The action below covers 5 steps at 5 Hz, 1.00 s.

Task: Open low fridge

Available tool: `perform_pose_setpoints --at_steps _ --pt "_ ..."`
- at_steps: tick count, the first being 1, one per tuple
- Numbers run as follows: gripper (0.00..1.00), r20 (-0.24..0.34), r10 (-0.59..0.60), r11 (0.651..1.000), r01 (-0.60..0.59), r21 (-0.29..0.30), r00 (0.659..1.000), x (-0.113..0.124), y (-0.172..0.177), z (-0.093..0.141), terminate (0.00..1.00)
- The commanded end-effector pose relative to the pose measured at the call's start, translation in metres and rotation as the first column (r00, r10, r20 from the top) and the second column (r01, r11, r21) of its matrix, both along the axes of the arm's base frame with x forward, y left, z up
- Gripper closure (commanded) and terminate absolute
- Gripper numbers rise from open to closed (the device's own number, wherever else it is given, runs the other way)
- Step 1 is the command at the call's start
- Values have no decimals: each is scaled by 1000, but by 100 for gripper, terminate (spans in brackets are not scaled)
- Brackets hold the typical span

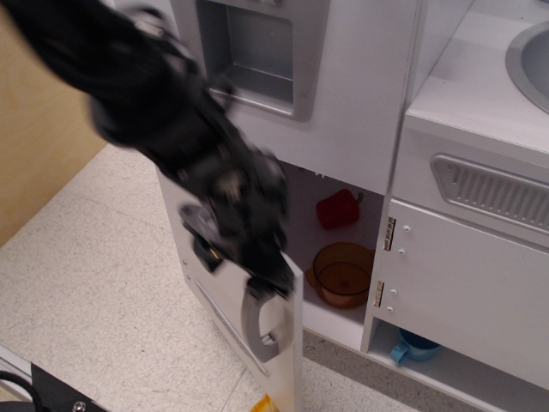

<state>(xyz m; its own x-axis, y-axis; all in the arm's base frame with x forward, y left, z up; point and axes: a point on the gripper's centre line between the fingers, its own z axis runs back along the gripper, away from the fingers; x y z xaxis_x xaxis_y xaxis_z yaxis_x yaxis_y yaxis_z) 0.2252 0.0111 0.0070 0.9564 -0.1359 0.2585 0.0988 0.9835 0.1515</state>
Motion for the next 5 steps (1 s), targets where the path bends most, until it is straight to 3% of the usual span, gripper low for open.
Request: perform_pose_setpoints --at_steps 1,2,3,4,5 --pt "0 -2 69 997 -69 -16 998 19 -16 62 0" --pt "0 -10 113 991 -114 -66 994 35 -30 76 0" --pt "0 -12 135 991 -135 -16 991 54 -47 50 0" --pt "0 61 185 983 -183 -32 981 59 -53 18 0" --pt "0 44 226 973 -224 -56 973 62 -51 -1 0"
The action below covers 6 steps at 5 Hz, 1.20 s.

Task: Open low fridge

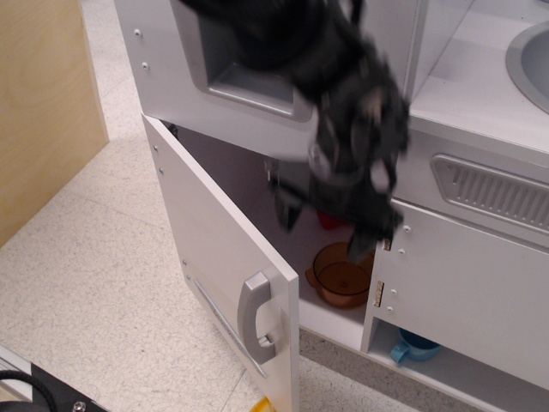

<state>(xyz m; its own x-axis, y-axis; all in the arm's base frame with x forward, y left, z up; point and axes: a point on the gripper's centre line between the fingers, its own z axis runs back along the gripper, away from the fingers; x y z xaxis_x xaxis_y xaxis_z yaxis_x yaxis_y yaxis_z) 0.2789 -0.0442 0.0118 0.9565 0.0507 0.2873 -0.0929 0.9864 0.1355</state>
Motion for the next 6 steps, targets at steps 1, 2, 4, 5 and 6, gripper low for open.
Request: perform_pose_setpoints --at_steps 1,2,4,5,6 --pt "0 17 58 997 -57 -50 998 -1 21 -6 0" --pt "0 -76 95 992 -100 -71 993 -11 46 -14 0" --pt "0 -101 66 997 -69 -21 993 -36 91 -24 0" --pt "0 -100 42 999 -40 22 994 -48 117 -28 0" --pt "0 -100 48 998 -44 45 994 -55 147 -28 0"
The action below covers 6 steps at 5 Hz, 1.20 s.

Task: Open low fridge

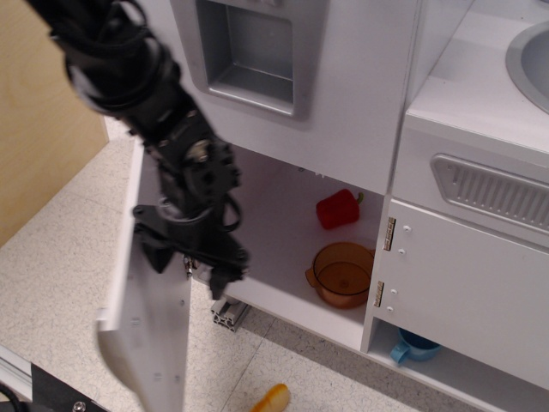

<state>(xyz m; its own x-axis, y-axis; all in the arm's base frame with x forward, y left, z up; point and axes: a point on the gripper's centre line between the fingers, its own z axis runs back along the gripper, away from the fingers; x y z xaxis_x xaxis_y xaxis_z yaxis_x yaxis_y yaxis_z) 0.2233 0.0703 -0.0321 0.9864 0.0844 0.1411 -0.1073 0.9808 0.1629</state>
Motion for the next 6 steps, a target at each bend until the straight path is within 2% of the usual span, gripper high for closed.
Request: perform_pose_setpoints --at_steps 1,2,3,5,6 --pt "0 57 -17 999 15 33 998 -5 57 18 0" --pt "0 94 -16 999 12 40 995 -6 78 17 0" --pt "0 78 -49 996 42 81 996 -6 92 11 0" --pt "0 78 -49 996 42 81 996 -6 92 11 0" --pt "0 78 -49 996 42 81 996 -6 92 11 100"
